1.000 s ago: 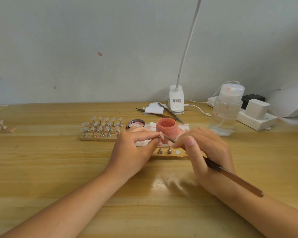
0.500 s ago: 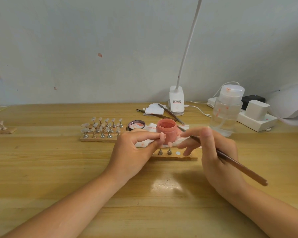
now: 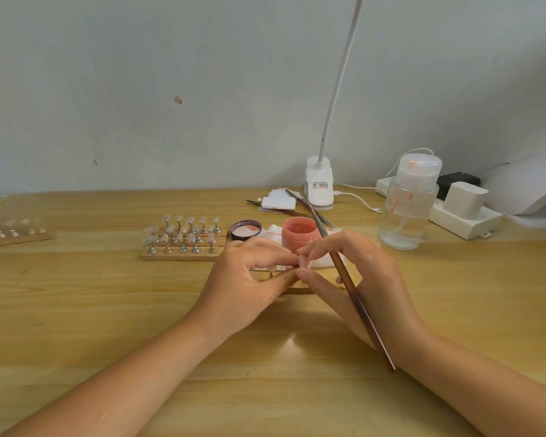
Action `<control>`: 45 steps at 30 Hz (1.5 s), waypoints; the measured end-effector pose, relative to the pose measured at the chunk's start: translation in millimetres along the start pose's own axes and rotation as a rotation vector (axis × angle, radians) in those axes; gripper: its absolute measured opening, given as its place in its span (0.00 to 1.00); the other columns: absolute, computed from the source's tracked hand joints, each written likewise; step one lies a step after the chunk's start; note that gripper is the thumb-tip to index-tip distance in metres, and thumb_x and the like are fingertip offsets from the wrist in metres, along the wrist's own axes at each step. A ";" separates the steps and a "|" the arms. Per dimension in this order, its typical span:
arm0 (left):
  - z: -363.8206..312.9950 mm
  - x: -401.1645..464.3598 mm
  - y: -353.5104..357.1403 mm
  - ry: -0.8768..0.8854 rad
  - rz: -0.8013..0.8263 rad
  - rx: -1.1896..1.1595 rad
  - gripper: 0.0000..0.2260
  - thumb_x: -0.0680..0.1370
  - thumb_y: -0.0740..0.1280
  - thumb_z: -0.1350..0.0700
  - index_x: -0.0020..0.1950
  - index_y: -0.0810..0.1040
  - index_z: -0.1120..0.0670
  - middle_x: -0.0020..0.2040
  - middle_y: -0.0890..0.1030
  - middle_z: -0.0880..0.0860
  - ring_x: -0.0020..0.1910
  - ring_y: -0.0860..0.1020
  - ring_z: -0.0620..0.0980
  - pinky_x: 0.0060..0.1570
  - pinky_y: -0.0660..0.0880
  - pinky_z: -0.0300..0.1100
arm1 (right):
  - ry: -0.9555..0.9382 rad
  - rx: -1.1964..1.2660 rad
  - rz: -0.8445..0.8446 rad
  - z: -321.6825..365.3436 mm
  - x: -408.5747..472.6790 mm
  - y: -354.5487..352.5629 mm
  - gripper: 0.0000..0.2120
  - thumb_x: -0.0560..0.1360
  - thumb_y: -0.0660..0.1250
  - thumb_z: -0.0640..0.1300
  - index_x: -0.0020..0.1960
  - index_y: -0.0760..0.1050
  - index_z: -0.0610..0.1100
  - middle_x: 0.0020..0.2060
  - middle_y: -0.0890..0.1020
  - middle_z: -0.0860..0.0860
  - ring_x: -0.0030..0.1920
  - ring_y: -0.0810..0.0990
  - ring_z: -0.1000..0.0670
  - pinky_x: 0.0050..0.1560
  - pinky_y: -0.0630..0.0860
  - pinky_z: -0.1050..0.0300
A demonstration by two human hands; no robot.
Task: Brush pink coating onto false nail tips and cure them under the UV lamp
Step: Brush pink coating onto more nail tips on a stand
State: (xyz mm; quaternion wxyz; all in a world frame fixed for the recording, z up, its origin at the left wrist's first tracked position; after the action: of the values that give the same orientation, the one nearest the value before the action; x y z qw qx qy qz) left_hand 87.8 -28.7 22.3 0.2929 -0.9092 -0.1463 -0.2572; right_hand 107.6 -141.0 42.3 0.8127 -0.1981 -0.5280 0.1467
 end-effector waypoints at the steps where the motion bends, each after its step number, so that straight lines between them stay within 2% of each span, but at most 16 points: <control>1: -1.0 0.3 0.5 0.011 0.004 0.014 0.08 0.65 0.68 0.48 0.42 0.82 0.40 0.39 0.80 0.32 0.48 0.76 0.33 0.57 0.67 0.34 | 0.006 0.010 -0.007 -0.6 -0.2 -1.5 0.11 0.67 0.72 0.48 0.44 0.72 0.54 0.41 0.81 0.59 0.46 0.78 0.57 0.50 0.73 0.60; 3: -1.7 0.8 0.1 0.019 0.003 0.038 0.10 0.65 0.69 0.47 0.46 0.82 0.44 0.42 0.81 0.35 0.49 0.76 0.32 0.52 0.65 0.25 | 0.029 0.037 -0.028 -5.0 -0.8 -6.0 0.08 0.67 0.72 0.46 0.43 0.74 0.50 0.41 0.80 0.58 0.46 0.78 0.57 0.49 0.76 0.56; 5: 1.7 1.4 -1.8 -0.003 -0.012 0.037 0.14 0.64 0.70 0.46 0.48 0.82 0.46 0.45 0.81 0.36 0.51 0.75 0.30 0.52 0.65 0.22 | 0.081 0.060 -0.046 -14.7 -0.6 -11.0 0.11 0.68 0.73 0.44 0.43 0.71 0.53 0.40 0.79 0.59 0.45 0.78 0.58 0.49 0.75 0.58; 7: 7.8 1.8 -2.7 -0.042 -0.015 0.043 0.14 0.63 0.71 0.45 0.47 0.79 0.42 0.44 0.80 0.34 0.51 0.73 0.29 0.50 0.64 0.20 | 0.145 0.058 -0.034 -27.2 -0.9 -13.5 0.14 0.67 0.75 0.42 0.43 0.71 0.53 0.40 0.79 0.61 0.45 0.78 0.57 0.49 0.73 0.61; 10: 19.6 1.4 -1.8 -0.108 -0.001 0.093 0.15 0.63 0.75 0.48 0.46 0.75 0.39 0.48 0.76 0.32 0.49 0.73 0.32 0.46 0.64 0.21 | 0.187 0.040 0.047 -40.3 -2.4 -10.7 0.10 0.67 0.75 0.42 0.43 0.74 0.49 0.40 0.79 0.61 0.45 0.77 0.58 0.48 0.73 0.62; 15: 36.7 -0.1 3.4 -0.196 0.049 0.105 0.15 0.64 0.75 0.49 0.46 0.74 0.40 0.43 0.79 0.37 0.45 0.75 0.36 0.45 0.70 0.26 | 0.197 0.032 0.129 -48.3 -4.5 -3.3 0.09 0.67 0.74 0.43 0.42 0.75 0.47 0.40 0.79 0.60 0.46 0.77 0.58 0.50 0.72 0.67; 19: 39.8 -0.1 5.0 -0.210 0.060 0.105 0.15 0.65 0.76 0.52 0.45 0.74 0.40 0.42 0.80 0.44 0.44 0.76 0.37 0.44 0.69 0.24 | 0.192 -0.008 0.183 -50.2 -6.3 3.1 0.09 0.66 0.75 0.44 0.42 0.77 0.45 0.40 0.79 0.59 0.47 0.76 0.60 0.48 0.70 0.71; 21: 38.6 0.2 5.8 -0.207 0.063 0.092 0.15 0.65 0.76 0.54 0.44 0.74 0.41 0.41 0.80 0.47 0.43 0.76 0.38 0.42 0.68 0.22 | 0.188 -0.016 0.195 -49.9 -6.6 3.6 0.10 0.66 0.74 0.48 0.43 0.77 0.45 0.40 0.79 0.59 0.47 0.76 0.60 0.47 0.70 0.71; 24: 36.8 0.0 6.3 -0.207 0.065 0.061 0.15 0.65 0.76 0.57 0.43 0.74 0.43 0.40 0.81 0.50 0.42 0.76 0.36 0.41 0.66 0.20 | 0.193 -0.015 0.203 -48.8 -5.8 0.8 0.17 0.65 0.67 0.62 0.44 0.76 0.49 0.42 0.79 0.61 0.47 0.76 0.60 0.48 0.72 0.67; 26: 36.7 -0.1 6.4 -0.213 0.068 0.053 0.15 0.65 0.76 0.58 0.44 0.74 0.43 0.40 0.81 0.51 0.41 0.76 0.35 0.41 0.65 0.19 | 0.187 -0.022 0.186 -48.4 -4.2 -5.4 0.17 0.65 0.65 0.63 0.44 0.75 0.52 0.41 0.79 0.62 0.47 0.76 0.61 0.49 0.72 0.67; 32: 33.9 -0.6 7.2 -0.221 0.088 0.049 0.15 0.66 0.76 0.59 0.44 0.74 0.45 0.41 0.81 0.53 0.40 0.74 0.28 0.40 0.63 0.17 | 0.164 -0.068 0.243 -51.9 -4.9 -9.6 0.10 0.66 0.68 0.54 0.43 0.75 0.49 0.37 0.77 0.62 0.44 0.76 0.59 0.46 0.73 0.61; 36: 33.9 -1.1 7.2 -0.220 0.094 0.053 0.16 0.66 0.76 0.59 0.44 0.73 0.44 0.42 0.81 0.52 0.40 0.74 0.27 0.40 0.62 0.17 | 0.199 0.022 0.242 -55.6 -6.6 -8.1 0.06 0.68 0.70 0.45 0.43 0.74 0.47 0.37 0.78 0.59 0.42 0.77 0.57 0.44 0.75 0.60; 39: 35.3 -1.1 7.7 -0.223 0.098 0.055 0.16 0.66 0.76 0.58 0.45 0.73 0.44 0.41 0.81 0.51 0.41 0.74 0.28 0.41 0.63 0.17 | 0.253 0.109 0.232 -60.0 -8.0 -7.3 0.09 0.67 0.73 0.38 0.43 0.74 0.44 0.37 0.79 0.53 0.40 0.78 0.55 0.45 0.76 0.63; 45: 36.7 -0.5 8.2 -0.220 0.100 0.055 0.15 0.66 0.75 0.58 0.45 0.74 0.44 0.41 0.81 0.53 0.42 0.75 0.29 0.41 0.63 0.17 | 0.389 0.179 0.175 -73.6 -8.6 -9.6 0.11 0.68 0.72 0.35 0.43 0.73 0.47 0.37 0.80 0.51 0.38 0.80 0.58 0.44 0.76 0.67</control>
State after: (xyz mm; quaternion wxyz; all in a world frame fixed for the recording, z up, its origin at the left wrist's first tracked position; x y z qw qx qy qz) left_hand 104.8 -12.9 -7.2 0.3123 -0.9297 -0.1392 -0.1367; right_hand 171.9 -165.5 13.3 0.8977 -0.1948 -0.3271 0.2218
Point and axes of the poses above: each hand's wrist, its own x-axis towards the middle knuckle, its own y-axis out of the palm, z = x × y, the point moved 10 cm from there along x, towards the middle knuckle
